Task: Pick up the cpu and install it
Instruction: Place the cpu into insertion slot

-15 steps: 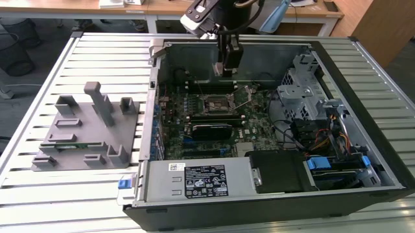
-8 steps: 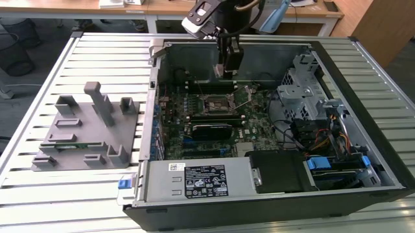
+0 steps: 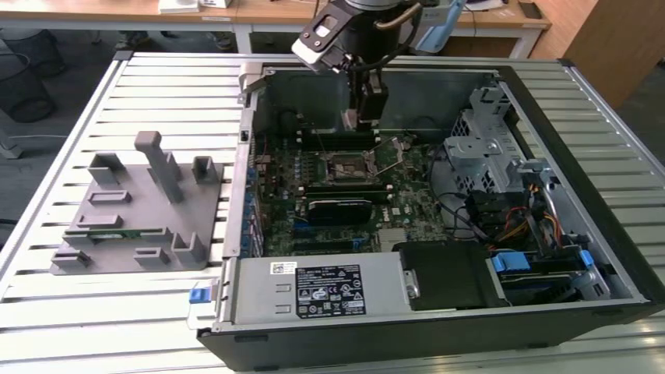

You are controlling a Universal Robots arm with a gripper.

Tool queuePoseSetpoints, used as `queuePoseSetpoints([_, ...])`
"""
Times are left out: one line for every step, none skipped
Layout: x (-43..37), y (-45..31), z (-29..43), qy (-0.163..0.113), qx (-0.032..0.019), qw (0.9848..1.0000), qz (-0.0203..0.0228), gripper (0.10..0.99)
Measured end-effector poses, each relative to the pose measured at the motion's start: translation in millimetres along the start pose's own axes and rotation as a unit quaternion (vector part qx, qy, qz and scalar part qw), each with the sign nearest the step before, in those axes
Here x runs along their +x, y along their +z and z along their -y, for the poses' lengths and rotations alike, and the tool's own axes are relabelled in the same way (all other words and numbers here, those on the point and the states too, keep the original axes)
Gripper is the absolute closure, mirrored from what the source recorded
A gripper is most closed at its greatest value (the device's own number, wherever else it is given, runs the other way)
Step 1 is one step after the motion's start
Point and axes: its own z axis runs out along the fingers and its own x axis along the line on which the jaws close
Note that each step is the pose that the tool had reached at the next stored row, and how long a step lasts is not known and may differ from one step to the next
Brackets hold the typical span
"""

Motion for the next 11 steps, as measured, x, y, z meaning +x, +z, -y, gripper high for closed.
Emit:
queuePoseSetpoints([0.1, 1.7, 0.1, 0.000, 0.0000, 1.0000, 0.0000, 0.549])
queuePoseSetpoints([0.5, 3.4, 0.2, 0.001, 0.0000, 1.0000, 0.0000, 0.549])
queuePoseSetpoints([1.3, 5.0, 0.1, 0.002, 0.0000, 1.0000, 0.0001, 0.549])
queuePoseSetpoints([2.3, 6.7, -0.3, 0.003, 0.0000, 1.0000, 0.0001, 0.549])
queuePoseSetpoints([3.3, 8.1, -0.5, 0.004, 0.0000, 1.0000, 0.0002, 0.549])
queuePoseSetpoints([4.1, 9.6, -0.6, 0.006, -0.0001, 1.0000, 0.0002, 0.549])
queuePoseSetpoints([5.0, 11.0, -0.8, 0.008, 0.0000, 1.0000, 0.0003, 0.549])
queuePoseSetpoints([5.5, 12.3, -1.0, 0.010, 0.0000, 0.9999, 0.0003, 0.549])
queuePoseSetpoints([5.9, 13.6, -1.2, 0.013, -0.0001, 0.9999, 0.0004, 0.549])
queuePoseSetpoints([6.4, 15.0, -1.2, 0.016, 0.0000, 0.9999, 0.0006, 0.549])
queuePoseSetpoints([7.0, 16.6, -1.2, 0.017, -0.0001, 0.9999, 0.0005, 0.549])
